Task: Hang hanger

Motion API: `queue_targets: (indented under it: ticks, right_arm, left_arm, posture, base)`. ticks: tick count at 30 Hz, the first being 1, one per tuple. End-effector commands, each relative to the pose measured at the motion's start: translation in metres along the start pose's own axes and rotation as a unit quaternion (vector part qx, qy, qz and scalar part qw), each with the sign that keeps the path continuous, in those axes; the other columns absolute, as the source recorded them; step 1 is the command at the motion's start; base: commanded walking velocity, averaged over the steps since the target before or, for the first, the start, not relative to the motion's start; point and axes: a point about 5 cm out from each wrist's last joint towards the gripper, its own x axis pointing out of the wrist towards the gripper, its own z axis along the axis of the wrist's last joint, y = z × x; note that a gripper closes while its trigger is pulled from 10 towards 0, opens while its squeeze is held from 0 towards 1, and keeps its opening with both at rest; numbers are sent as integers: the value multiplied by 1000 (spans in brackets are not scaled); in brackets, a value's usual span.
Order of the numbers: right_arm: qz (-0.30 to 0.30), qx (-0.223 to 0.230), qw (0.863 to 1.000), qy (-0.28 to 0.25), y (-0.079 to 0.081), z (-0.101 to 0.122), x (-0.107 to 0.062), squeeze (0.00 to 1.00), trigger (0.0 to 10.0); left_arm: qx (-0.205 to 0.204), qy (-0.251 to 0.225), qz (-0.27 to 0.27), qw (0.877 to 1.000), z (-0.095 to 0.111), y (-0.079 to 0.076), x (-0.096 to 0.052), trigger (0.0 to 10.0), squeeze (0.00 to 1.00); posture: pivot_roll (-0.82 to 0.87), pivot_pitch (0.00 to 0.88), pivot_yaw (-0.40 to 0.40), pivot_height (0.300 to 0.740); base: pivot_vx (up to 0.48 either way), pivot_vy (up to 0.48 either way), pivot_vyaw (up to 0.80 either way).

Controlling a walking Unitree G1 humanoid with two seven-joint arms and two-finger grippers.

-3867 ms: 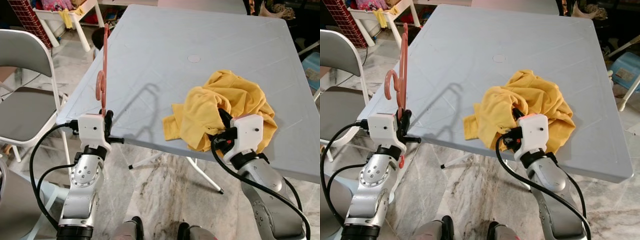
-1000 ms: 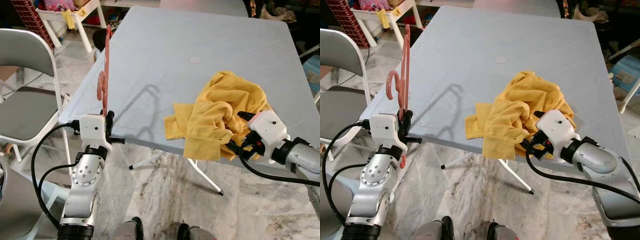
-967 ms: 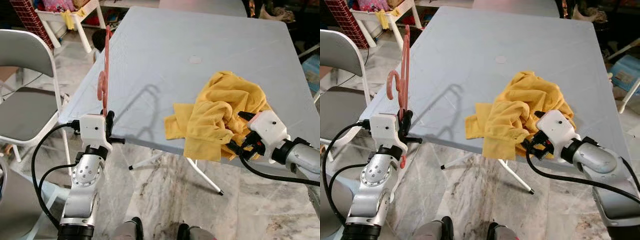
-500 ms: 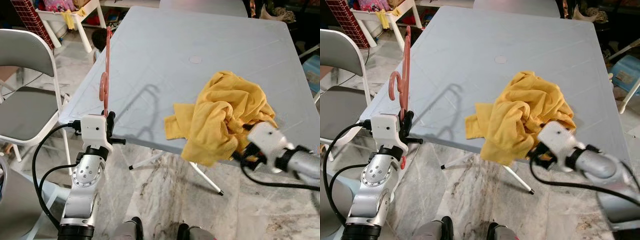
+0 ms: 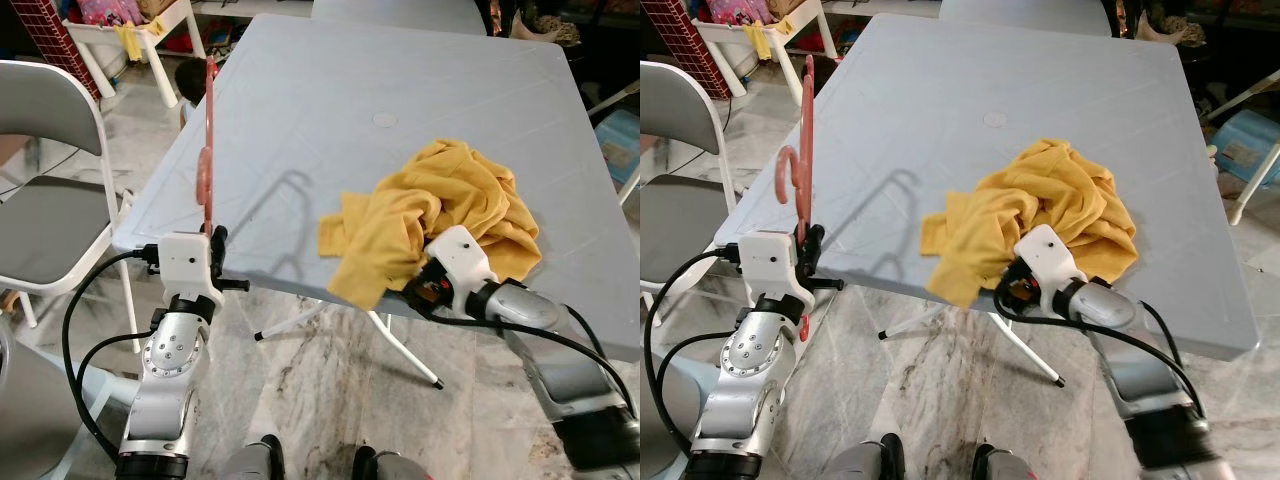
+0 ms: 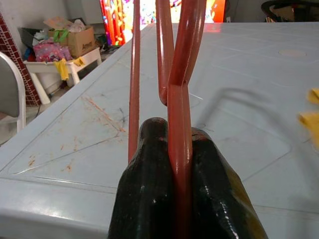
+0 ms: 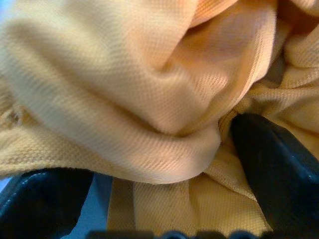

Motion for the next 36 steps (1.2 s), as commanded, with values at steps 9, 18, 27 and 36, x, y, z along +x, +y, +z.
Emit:
queue_targets:
  ticks: [9, 18, 27, 36]
  right_arm:
    - [-49, -28, 995, -78, -6, 33, 6, 0, 10000]
    - [-10, -142, 988, -53, -23, 14, -37, 0, 10000]
    - [-54, -93, 989, -99, -47, 21, -72, 0, 10000]
    - [-206, 99, 958, -172, -39, 17, -66, 0, 10000]
  left_arm:
    - [3, 19, -1, 1000, -7, -1, -3, 10000, 0]
    - [2, 20, 1, 1000, -7, 0, -4, 10000, 0]
    - [-1, 21, -13, 1000, -8, -5, 0, 10000, 0]
    - [-3, 44, -70, 997, -18, -14, -4, 10000, 0]
  posture:
    - [-38, 181, 8, 740]
    - [-48, 183, 14, 740]
    - [-77, 182, 28, 740]
    - [-77, 179, 31, 740]
  base:
    - [0, 0, 0]
    - [0, 0, 0]
    - [0, 0, 0]
    - [0, 0, 0]
